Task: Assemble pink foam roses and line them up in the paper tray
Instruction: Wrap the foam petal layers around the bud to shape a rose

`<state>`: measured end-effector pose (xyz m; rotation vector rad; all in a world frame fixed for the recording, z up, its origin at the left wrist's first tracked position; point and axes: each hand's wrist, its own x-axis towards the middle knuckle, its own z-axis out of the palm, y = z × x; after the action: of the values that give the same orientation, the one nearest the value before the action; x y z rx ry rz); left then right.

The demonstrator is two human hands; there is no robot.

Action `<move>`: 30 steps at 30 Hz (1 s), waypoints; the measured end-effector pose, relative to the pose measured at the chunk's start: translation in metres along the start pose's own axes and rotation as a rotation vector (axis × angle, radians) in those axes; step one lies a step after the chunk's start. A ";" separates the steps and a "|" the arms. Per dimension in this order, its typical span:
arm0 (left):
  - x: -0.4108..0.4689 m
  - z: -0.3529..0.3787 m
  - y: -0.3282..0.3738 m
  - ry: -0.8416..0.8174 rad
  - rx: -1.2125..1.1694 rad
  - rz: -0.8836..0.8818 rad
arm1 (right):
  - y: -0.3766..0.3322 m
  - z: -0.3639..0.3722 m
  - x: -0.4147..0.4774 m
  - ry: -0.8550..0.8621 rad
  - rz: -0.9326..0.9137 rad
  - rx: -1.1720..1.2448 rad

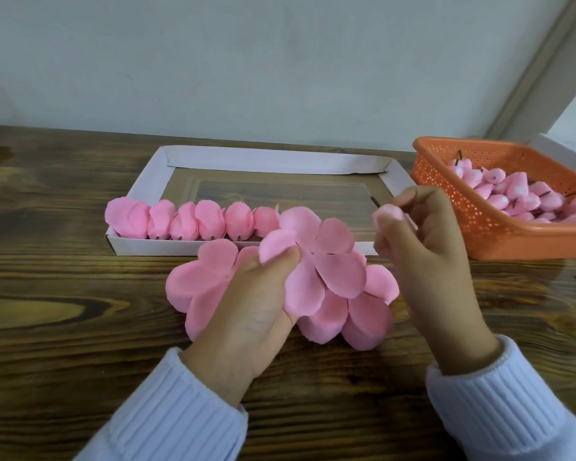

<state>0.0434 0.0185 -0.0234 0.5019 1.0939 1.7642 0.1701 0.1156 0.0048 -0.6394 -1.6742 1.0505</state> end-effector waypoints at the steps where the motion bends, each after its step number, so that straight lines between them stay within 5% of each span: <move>1: 0.000 0.001 0.000 0.032 -0.001 -0.008 | -0.002 0.002 -0.002 -0.033 -0.109 -0.038; 7: -0.002 0.004 0.003 0.079 -0.035 -0.012 | -0.004 0.008 -0.010 -0.165 -0.379 -0.262; 24: -0.007 0.005 0.005 -0.019 0.011 0.084 | 0.002 0.012 -0.017 -0.218 -0.461 -0.440; 30: -0.010 0.009 0.004 -0.136 0.072 0.105 | 0.003 0.019 -0.026 -0.150 -0.289 -0.290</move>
<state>0.0522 0.0136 -0.0142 0.7240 1.0543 1.7586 0.1613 0.0899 -0.0119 -0.4908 -2.0023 0.6683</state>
